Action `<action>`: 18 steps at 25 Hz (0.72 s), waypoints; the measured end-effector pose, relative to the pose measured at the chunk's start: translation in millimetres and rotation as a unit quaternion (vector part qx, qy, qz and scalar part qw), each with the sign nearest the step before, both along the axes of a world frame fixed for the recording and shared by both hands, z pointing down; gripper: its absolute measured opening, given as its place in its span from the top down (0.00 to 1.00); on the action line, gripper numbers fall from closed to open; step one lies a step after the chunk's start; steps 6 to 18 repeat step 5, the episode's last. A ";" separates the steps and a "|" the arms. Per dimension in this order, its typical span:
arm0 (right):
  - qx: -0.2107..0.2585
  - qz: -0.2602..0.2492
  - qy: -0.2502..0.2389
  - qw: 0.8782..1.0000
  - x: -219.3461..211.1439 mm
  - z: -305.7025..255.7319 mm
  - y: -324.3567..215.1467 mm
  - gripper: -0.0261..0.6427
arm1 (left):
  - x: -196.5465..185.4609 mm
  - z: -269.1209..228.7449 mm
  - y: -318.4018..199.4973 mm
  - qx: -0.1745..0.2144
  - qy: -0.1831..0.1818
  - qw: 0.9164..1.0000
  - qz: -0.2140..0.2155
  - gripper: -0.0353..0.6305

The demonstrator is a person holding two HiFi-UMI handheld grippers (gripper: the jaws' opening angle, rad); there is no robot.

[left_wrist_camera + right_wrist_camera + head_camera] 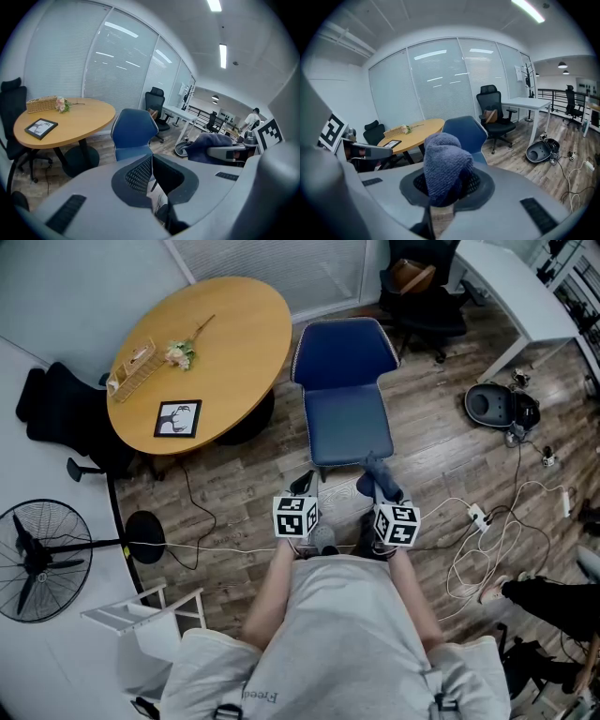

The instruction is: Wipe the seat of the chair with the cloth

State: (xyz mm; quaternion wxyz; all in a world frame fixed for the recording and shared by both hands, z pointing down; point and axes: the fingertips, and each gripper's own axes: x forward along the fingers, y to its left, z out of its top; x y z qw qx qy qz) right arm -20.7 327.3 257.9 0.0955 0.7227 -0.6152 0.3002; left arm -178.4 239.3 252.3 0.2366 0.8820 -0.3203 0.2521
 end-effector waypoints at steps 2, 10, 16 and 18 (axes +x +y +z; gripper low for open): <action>0.001 -0.002 0.001 1.000 0.2 -1.1 2.5 0.85 | 2.5 1.3 2.1 -0.001 0.004 1.000 0.001 0.90; 0.001 -0.003 0.002 1.000 2.6 -4.7 6.7 0.85 | 9.0 1.1 5.7 -0.002 0.011 1.000 0.005 0.90; 0.001 -0.003 0.002 1.000 2.6 -4.7 6.7 0.85 | 9.0 1.1 5.7 -0.002 0.011 1.000 0.005 0.90; 0.001 -0.003 0.002 1.000 2.6 -4.7 6.7 0.85 | 9.0 1.1 5.7 -0.002 0.011 1.000 0.005 0.90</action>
